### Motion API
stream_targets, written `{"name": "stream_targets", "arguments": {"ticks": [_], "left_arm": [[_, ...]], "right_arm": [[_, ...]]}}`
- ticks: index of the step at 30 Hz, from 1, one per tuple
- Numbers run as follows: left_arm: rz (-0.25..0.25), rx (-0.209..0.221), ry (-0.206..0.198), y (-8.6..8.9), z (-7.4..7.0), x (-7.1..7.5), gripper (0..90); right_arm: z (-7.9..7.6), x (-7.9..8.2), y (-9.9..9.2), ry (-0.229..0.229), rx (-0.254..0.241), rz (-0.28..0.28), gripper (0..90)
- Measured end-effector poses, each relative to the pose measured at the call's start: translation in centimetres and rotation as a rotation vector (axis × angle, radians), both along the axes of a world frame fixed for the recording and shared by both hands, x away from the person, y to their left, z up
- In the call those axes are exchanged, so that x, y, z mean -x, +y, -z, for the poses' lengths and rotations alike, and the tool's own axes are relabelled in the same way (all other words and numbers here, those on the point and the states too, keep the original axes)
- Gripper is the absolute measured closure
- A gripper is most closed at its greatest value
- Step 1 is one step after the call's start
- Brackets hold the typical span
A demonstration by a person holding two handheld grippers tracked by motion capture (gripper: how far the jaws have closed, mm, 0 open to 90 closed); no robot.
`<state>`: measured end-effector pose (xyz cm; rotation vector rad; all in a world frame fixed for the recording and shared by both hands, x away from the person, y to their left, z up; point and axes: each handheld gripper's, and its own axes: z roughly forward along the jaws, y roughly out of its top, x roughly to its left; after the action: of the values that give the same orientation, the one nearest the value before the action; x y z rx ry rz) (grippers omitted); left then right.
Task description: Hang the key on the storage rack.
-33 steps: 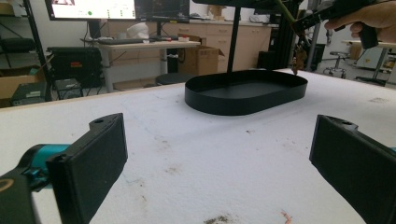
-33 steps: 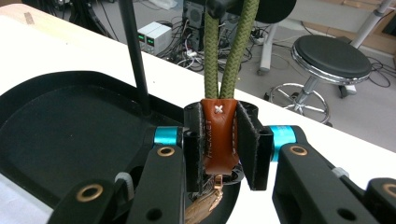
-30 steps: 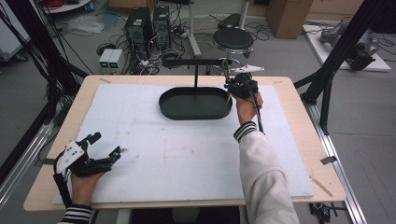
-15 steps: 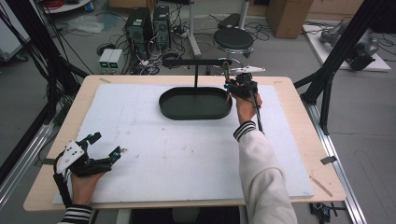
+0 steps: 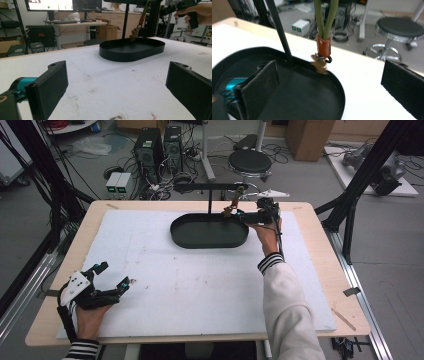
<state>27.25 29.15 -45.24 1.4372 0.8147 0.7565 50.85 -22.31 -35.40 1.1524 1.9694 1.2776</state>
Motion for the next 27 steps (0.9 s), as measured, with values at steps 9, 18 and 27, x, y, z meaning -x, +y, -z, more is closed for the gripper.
{"name": "stream_targets", "arguments": {"ticks": [9,18,27], "left_arm": [[0.002,-0.004,0.0,0.0,0.0,0.0,4.6],[0.002,-0.009,-0.002,-0.1,0.0,0.0,4.6],[0.003,-0.013,0.006,-0.1,0.0,-0.1,4.6]], "right_arm": [[-2.1,3.5,-1.9,-0.08,-0.072,-0.168,0.2],[-1.1,10.8,-6.0,-0.185,-0.102,-0.274,0.2],[2.1,16.8,-9.5,-0.271,-0.109,-0.277,0.3]]}}
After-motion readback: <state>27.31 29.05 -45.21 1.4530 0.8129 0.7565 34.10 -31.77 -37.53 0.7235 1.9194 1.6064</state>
